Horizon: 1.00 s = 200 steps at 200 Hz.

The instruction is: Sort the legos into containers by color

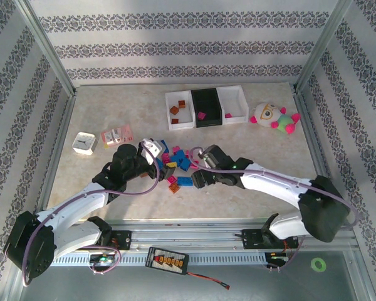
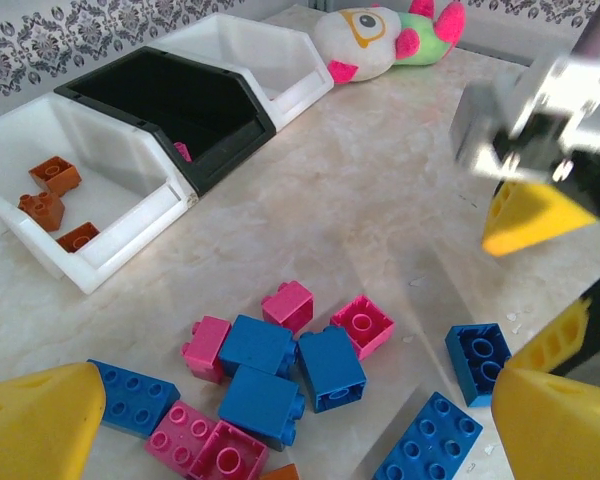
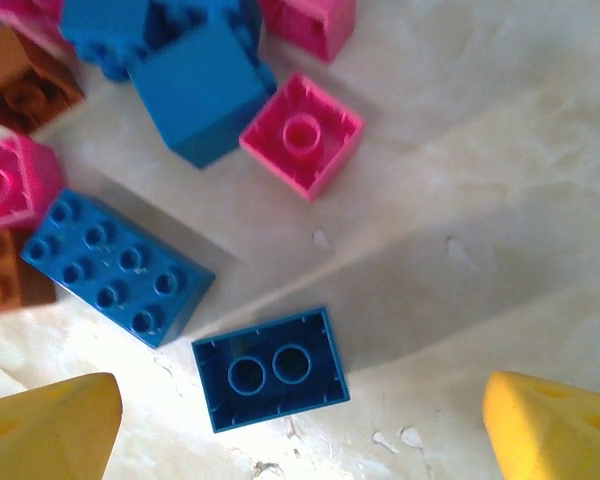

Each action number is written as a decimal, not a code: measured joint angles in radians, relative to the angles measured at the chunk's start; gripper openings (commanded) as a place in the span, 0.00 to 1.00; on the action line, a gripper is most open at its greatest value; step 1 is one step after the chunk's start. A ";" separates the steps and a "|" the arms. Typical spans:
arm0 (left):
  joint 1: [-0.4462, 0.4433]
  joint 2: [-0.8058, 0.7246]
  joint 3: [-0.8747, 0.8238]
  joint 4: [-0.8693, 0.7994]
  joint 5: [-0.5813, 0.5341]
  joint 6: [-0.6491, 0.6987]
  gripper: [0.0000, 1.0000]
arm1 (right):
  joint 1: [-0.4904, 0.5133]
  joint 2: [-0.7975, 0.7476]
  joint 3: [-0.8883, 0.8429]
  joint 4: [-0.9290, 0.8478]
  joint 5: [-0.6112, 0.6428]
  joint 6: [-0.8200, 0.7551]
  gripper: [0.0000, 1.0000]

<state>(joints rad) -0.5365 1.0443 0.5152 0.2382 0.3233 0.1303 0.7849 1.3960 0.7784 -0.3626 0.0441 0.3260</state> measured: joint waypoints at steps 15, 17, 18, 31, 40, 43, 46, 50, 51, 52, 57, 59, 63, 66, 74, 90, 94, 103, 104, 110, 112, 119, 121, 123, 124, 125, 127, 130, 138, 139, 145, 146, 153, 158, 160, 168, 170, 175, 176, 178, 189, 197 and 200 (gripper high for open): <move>0.000 0.000 -0.003 -0.002 0.003 0.002 0.99 | 0.010 0.055 0.007 -0.012 -0.005 0.000 0.89; 0.000 0.000 -0.004 -0.002 0.003 0.002 0.99 | 0.010 0.061 0.008 -0.013 -0.006 0.001 0.89; 0.000 0.000 -0.004 -0.002 0.003 0.002 0.99 | 0.010 0.063 0.009 -0.013 -0.006 0.001 0.89; 0.000 0.000 -0.006 -0.006 0.006 0.004 0.99 | 0.012 0.095 0.012 -0.012 -0.010 0.009 0.85; 0.000 -0.002 -0.010 -0.007 0.007 0.006 0.99 | 0.012 0.111 0.013 -0.011 -0.011 0.015 0.81; 0.000 -0.004 -0.011 -0.008 0.007 0.006 0.99 | 0.012 0.116 0.013 -0.011 -0.012 0.015 0.80; 0.000 -0.005 -0.013 -0.008 0.007 0.006 0.99 | 0.012 0.121 0.014 -0.010 -0.012 0.019 0.78; 0.000 -0.008 -0.014 -0.008 0.009 0.006 0.99 | 0.012 0.127 0.014 -0.009 -0.012 0.019 0.77; 0.000 -0.009 -0.015 -0.009 0.009 0.006 0.99 | 0.012 0.129 0.014 -0.008 -0.013 0.022 0.77; 0.000 -0.009 -0.015 -0.010 0.010 0.006 0.99 | 0.012 0.130 0.014 -0.008 -0.013 0.024 0.77; 0.000 -0.012 -0.016 -0.011 0.010 0.008 0.99 | 0.012 0.137 0.015 -0.007 -0.013 0.025 0.76; 0.000 -0.013 -0.017 -0.011 0.011 0.008 0.99 | 0.012 0.140 0.016 -0.006 -0.013 0.029 0.75; 0.000 -0.017 -0.019 -0.012 0.011 0.009 0.99 | 0.012 0.147 0.017 -0.005 -0.013 0.028 0.74; 0.000 -0.019 -0.019 -0.013 0.013 0.009 0.99 | 0.012 0.151 0.018 -0.004 -0.013 0.034 0.74; 0.000 -0.023 -0.021 -0.014 0.014 0.010 0.99 | 0.012 0.165 0.023 -0.001 -0.013 0.038 0.73; 0.000 -0.026 -0.021 -0.014 0.017 0.013 0.99 | 0.012 0.193 0.035 0.005 -0.013 0.043 0.70; 0.000 -0.026 -0.022 -0.014 0.017 0.013 0.99 | 0.012 0.199 0.039 0.005 -0.013 0.045 0.69; 0.000 -0.026 -0.023 -0.014 0.017 0.015 0.99 | 0.012 0.209 0.045 0.007 -0.012 0.048 0.66; 0.000 -0.026 -0.023 -0.014 0.017 0.016 0.99 | 0.012 0.209 0.045 0.007 -0.013 0.049 0.66; 0.000 -0.026 -0.023 -0.014 0.017 0.016 0.99 | 0.012 0.213 0.048 0.008 -0.012 0.053 0.64; 0.000 -0.026 -0.024 -0.014 0.017 0.016 0.99 | 0.011 0.214 0.049 0.008 -0.012 0.056 0.64; 0.000 -0.026 -0.025 -0.014 0.017 0.017 0.99 | 0.011 0.215 0.051 0.008 -0.012 0.063 0.61; 0.000 -0.026 -0.025 -0.014 0.017 0.017 0.99 | 0.011 0.215 0.052 0.008 -0.011 0.064 0.61; 0.000 -0.026 -0.026 -0.014 0.017 0.017 0.99 | 0.011 0.215 0.052 0.008 -0.011 0.063 0.60; 0.000 -0.026 -0.026 -0.014 0.017 0.017 0.99 | 0.010 0.215 0.052 0.008 -0.011 0.064 0.60; 0.000 -0.026 -0.026 -0.014 0.017 0.017 0.99 | 0.010 0.215 0.053 0.008 -0.011 0.068 0.59; 0.000 -0.025 -0.026 -0.014 0.017 0.017 0.99 | 0.009 0.215 0.053 0.008 -0.011 0.069 0.58; 0.000 -0.025 -0.026 -0.014 0.017 0.017 0.99 | 0.009 0.215 0.053 0.008 -0.011 0.068 0.57; 0.000 -0.025 -0.027 -0.014 0.017 0.017 0.99 | 0.004 0.215 0.053 0.011 -0.011 0.073 0.53; 0.000 -0.025 -0.027 -0.014 0.017 0.017 0.99 | 0.003 0.215 0.053 0.011 -0.011 0.075 0.53; 0.000 -0.025 -0.027 -0.014 0.017 0.017 0.99 | 0.001 0.215 0.053 0.012 -0.010 0.078 0.51; 0.000 -0.025 -0.027 -0.014 0.017 0.017 0.99 | 0.000 0.215 0.053 0.012 -0.010 0.080 0.50; 0.000 -0.025 -0.027 -0.014 0.017 0.017 0.99 | -0.005 0.214 0.053 0.014 -0.011 0.085 0.49; 0.000 -0.026 -0.027 -0.014 0.017 0.017 0.99 | -0.011 0.212 0.053 0.016 -0.010 0.087 0.49; 0.000 -0.026 -0.027 -0.014 0.017 0.017 0.99 | -0.011 0.211 0.053 0.016 -0.010 0.089 0.49; 0.000 -0.026 -0.027 -0.014 0.017 0.017 0.99 | -0.021 0.208 0.053 0.014 -0.008 0.090 0.47; 0.000 -0.026 -0.028 -0.014 0.017 0.017 0.99 | -0.025 0.206 0.053 0.014 -0.008 0.090 0.47; 0.000 -0.026 -0.029 -0.014 0.017 0.017 0.99 | -0.031 0.204 0.053 0.014 -0.008 0.092 0.47; 0.000 -0.026 -0.029 -0.014 0.017 0.017 0.99 | -0.033 0.202 0.053 0.015 -0.008 0.092 0.46; 0.000 -0.027 -0.029 -0.014 0.017 0.017 0.99 | -0.037 0.201 0.052 0.015 -0.008 0.092 0.46; 0.000 -0.028 -0.032 -0.015 0.017 0.017 0.99 | -0.055 0.182 0.049 0.016 -0.008 0.095 0.44; 0.000 -0.028 -0.033 -0.014 0.017 0.016 0.99 | -0.071 0.163 0.046 0.015 -0.008 0.098 0.44; 0.000 -0.028 -0.033 -0.014 0.017 0.016 0.99 | -0.078 0.155 0.044 0.016 -0.008 0.099 0.44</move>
<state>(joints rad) -0.5365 1.0161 0.4820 0.2237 0.3401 0.1467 0.7067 1.5513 0.8223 -0.3462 0.0364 0.4248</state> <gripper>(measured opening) 0.993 0.473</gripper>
